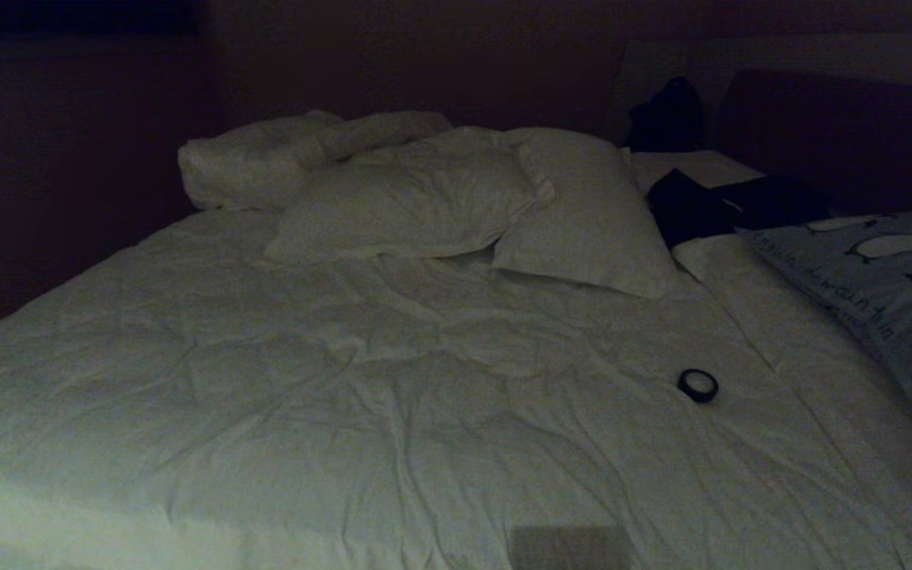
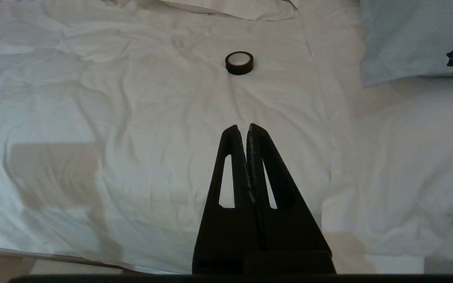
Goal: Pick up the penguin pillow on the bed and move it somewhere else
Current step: Pick up the pillow
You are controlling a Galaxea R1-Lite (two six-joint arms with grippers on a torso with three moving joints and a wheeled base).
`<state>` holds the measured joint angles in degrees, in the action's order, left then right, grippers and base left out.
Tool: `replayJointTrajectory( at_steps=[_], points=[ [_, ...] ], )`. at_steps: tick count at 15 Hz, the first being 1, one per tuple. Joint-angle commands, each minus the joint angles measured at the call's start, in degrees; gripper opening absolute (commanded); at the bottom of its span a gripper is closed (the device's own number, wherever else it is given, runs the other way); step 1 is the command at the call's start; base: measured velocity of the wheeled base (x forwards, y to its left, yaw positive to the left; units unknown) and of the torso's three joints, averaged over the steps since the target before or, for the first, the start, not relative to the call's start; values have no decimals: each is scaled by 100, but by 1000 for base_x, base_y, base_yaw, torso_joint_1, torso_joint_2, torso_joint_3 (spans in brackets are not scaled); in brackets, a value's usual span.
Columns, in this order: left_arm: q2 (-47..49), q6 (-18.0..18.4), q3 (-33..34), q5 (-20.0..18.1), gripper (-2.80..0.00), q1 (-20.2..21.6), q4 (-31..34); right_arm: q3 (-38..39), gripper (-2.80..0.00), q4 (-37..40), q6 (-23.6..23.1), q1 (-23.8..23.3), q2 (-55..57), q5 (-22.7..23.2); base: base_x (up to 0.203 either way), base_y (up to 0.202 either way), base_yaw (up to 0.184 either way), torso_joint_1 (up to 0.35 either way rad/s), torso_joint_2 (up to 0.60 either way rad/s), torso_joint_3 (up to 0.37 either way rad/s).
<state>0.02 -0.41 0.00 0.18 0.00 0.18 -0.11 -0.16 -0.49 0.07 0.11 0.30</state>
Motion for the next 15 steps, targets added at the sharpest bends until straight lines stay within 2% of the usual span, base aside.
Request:
replayJointTrajectory(
  at_steps=[1, 8, 10, 13, 15],
  points=[
    [-2, -2, 9, -1, -280, 0, -1, 2, -280, -2, -12, 1, -2, 5, 0, 0, 0, 0, 0, 0],
    [-2, -2, 9, 8, -280, 0, -1, -77, -280, 95, -74, 1, 7, -12, 0, 0, 0, 0, 0, 0],
    [-2, -2, 9, 1, -280, 0, -1, -376, -280, 301, -79, 1, 7, 35, 0, 0, 0, 0, 0, 0],
    [-2, -2, 9, 7, -280, 0, -1, -1129, -280, 1083, -66, 1, 87, 116, 0, 0, 0, 0, 0, 0],
    [-2, -2, 9, -1, -280, 0, -1, -1408, -280, 1136, -65, 1, 464, 215, 0, 0, 0, 0, 0, 0]
  ],
)
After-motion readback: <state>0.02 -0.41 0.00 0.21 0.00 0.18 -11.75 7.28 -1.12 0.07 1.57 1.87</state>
